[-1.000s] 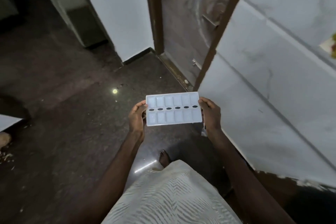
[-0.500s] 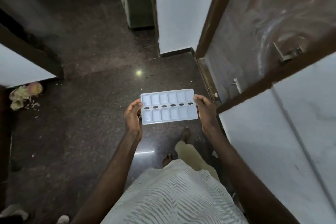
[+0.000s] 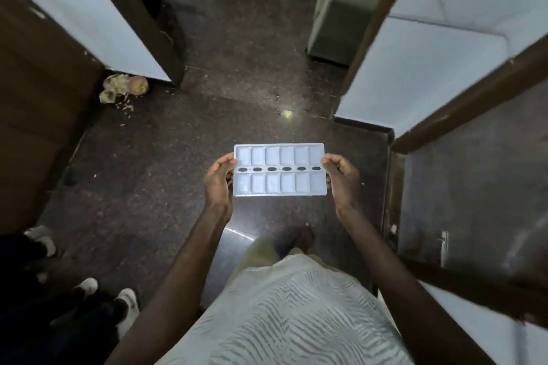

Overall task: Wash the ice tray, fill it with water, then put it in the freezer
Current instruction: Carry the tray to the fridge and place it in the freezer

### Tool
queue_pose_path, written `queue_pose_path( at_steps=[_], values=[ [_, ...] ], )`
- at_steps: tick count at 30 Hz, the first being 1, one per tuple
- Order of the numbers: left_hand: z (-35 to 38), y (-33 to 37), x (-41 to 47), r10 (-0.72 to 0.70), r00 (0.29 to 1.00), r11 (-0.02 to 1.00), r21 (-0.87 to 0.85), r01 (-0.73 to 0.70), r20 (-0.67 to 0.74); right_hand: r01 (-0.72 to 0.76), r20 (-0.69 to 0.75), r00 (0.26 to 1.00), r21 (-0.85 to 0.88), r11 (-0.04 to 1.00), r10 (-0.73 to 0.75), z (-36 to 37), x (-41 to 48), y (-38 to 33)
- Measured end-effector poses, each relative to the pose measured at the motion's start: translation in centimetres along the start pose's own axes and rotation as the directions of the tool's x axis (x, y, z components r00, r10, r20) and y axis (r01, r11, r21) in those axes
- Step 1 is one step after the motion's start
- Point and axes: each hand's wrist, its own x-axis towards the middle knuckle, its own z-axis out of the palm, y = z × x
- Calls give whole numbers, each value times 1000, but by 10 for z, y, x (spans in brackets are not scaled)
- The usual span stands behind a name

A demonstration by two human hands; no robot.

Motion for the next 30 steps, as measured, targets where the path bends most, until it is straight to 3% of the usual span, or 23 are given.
queue_pose_path(
  at_steps=[11,30],
  values=[
    [40,44,73,-7,981,985,-170,-27,-193,37,179,984,-109,993,-17,75,136,-73],
    [53,214,321,-16,966,977,-208,-40,-259,41,311,950,-174,984,15,302,355,-190]
  ],
)
